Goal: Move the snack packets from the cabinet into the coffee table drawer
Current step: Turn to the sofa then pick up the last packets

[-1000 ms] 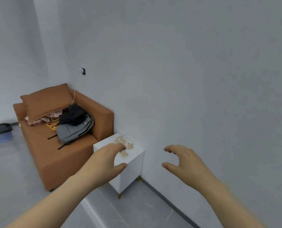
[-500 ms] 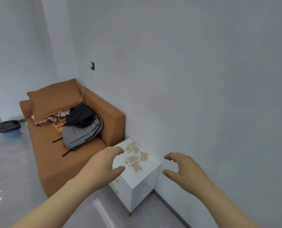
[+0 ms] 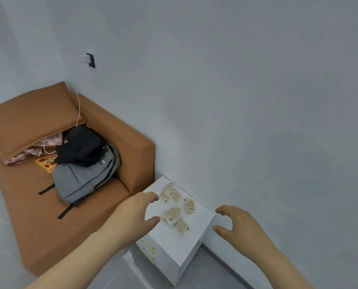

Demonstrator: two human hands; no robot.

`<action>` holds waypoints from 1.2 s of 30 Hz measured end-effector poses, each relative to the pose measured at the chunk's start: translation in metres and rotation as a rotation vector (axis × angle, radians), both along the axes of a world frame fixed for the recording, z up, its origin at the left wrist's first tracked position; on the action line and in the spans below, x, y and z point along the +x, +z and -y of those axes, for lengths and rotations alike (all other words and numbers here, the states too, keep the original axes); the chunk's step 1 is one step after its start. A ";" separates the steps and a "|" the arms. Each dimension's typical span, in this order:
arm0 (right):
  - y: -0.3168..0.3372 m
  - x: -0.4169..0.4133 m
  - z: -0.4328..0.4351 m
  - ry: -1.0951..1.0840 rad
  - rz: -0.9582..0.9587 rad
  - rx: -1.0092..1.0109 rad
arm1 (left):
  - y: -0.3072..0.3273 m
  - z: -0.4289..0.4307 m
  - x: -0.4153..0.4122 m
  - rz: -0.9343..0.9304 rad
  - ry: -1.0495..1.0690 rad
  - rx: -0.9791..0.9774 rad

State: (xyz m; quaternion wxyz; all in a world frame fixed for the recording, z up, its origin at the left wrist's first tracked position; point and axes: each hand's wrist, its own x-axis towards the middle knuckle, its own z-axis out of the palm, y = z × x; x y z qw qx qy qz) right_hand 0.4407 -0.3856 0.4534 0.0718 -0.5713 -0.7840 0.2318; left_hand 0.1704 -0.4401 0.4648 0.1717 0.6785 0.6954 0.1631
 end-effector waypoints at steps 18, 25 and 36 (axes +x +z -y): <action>-0.125 -0.056 -0.263 -0.112 -0.005 -0.236 | -0.125 -0.270 -0.070 -0.024 0.036 -0.257; -0.209 -0.071 -0.301 -0.207 0.037 -0.392 | -0.212 -0.332 -0.083 -0.057 0.028 -0.396; -0.345 -0.096 -0.342 -0.381 0.091 -0.503 | -0.361 -0.413 -0.095 -0.105 0.020 -0.553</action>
